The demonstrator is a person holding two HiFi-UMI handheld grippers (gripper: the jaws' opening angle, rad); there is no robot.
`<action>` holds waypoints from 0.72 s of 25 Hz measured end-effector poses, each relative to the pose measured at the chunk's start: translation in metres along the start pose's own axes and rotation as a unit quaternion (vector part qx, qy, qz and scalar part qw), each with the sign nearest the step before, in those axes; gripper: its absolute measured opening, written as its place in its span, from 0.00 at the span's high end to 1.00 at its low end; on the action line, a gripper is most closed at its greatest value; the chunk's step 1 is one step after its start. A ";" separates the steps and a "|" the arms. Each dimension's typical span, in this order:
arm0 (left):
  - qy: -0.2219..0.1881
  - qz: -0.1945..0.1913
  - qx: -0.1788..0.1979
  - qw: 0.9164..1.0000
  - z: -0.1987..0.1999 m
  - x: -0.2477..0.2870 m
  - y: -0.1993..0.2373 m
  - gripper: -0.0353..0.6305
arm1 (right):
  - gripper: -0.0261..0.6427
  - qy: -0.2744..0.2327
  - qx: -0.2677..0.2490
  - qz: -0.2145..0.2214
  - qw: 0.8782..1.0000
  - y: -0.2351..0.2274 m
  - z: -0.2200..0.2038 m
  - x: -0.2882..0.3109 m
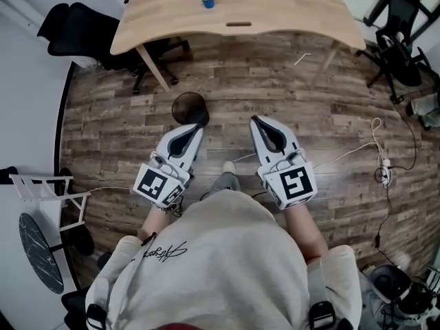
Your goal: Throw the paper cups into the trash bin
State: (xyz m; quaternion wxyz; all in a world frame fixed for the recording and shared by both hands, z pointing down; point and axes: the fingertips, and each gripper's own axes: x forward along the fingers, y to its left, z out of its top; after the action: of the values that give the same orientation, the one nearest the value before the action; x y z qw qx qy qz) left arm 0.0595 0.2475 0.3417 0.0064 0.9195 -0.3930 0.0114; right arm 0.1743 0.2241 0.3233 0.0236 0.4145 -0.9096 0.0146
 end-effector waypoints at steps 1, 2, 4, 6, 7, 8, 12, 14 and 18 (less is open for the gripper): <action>0.001 0.001 -0.001 1.000 0.001 0.004 0.008 0.94 | 0.95 0.000 0.001 0.000 1.000 -0.004 0.002 0.008; 0.001 0.002 -0.002 1.000 0.002 0.007 0.016 0.94 | 0.95 -0.001 0.002 -0.001 1.000 -0.007 0.003 0.017; 0.002 0.003 -0.002 1.000 0.004 0.013 0.031 0.94 | 0.95 -0.003 0.005 -0.001 1.000 -0.012 0.006 0.032; 0.003 0.003 -0.002 1.000 0.006 0.019 0.045 0.94 | 0.95 -0.002 0.008 -0.002 1.000 -0.018 0.007 0.045; 0.003 0.002 -0.002 1.000 0.006 0.021 0.051 0.94 | 0.95 -0.001 0.009 -0.003 1.000 -0.021 0.007 0.051; 0.002 0.002 -0.002 1.000 0.007 0.024 0.058 0.94 | 0.95 -0.001 0.009 -0.004 1.000 -0.023 0.007 0.058; 0.003 -0.002 -0.001 1.000 0.008 0.036 0.085 0.94 | 0.95 0.001 0.012 -0.005 1.000 -0.029 0.010 0.086; 0.003 -0.006 -0.002 1.000 0.007 0.040 0.097 0.94 | 0.95 0.001 0.010 -0.003 1.000 -0.029 0.012 0.098; 0.000 -0.016 0.000 1.000 0.007 0.047 0.113 0.94 | 0.95 -0.004 0.004 -0.003 1.000 -0.031 0.016 0.115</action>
State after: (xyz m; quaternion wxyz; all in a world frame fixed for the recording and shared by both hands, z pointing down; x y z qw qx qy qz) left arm 0.0104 0.1347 0.3364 0.0062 0.9258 -0.3777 0.0115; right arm 0.1224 0.1165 0.3137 0.0188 0.4178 -0.9082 0.0166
